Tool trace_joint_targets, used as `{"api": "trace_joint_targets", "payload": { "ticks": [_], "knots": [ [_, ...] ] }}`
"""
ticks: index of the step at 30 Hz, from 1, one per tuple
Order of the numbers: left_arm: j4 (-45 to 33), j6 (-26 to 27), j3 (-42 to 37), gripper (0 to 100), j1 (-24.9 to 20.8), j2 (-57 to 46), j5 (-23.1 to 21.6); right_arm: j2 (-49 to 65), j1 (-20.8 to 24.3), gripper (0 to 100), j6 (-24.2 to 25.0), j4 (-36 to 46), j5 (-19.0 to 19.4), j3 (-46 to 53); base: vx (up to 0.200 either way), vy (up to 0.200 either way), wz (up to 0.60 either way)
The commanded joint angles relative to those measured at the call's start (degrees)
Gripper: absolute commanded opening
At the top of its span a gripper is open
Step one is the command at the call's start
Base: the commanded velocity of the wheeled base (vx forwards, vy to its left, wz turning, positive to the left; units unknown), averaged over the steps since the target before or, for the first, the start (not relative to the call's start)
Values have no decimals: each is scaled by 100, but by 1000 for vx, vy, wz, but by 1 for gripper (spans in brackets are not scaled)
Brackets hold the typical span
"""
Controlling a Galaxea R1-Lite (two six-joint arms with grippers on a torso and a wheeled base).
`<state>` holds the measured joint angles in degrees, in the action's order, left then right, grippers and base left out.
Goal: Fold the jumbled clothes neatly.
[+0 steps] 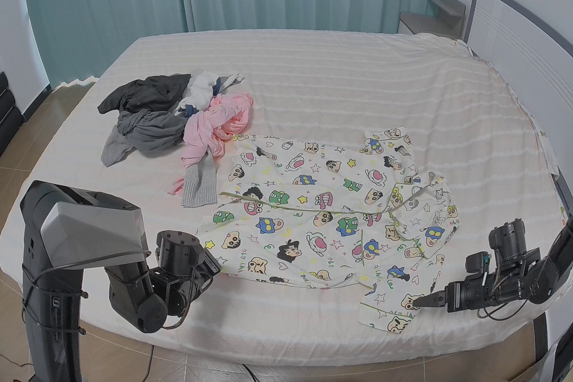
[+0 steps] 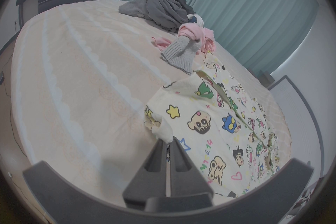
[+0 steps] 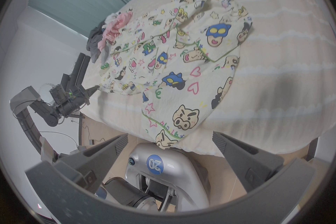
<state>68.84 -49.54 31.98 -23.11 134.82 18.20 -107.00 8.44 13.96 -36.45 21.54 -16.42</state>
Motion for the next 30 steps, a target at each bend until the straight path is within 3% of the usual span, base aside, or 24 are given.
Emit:
{"api": "trace_joint_targets", "payload": {
  "ticks": [1,12,19,26,30],
  "knots": [
    [138,-205,-60,0,53,-43,17,-919,132,100,10,-11,-89,-318,0,0,0],
    [244,-214,-280,0,9,-87,17,-1253,220,100,10,-11,-124,-511,0,0,0],
    [376,-196,-359,0,0,-69,17,-1710,501,100,46,-90,-730,-669,0,0,0],
    [393,-196,-385,0,0,-61,8,-1763,809,100,90,-196,-765,-836,0,0,0],
    [393,-196,-385,0,0,-61,8,-1886,1002,100,388,-205,-818,-977,0,0,0]
  ]
}}
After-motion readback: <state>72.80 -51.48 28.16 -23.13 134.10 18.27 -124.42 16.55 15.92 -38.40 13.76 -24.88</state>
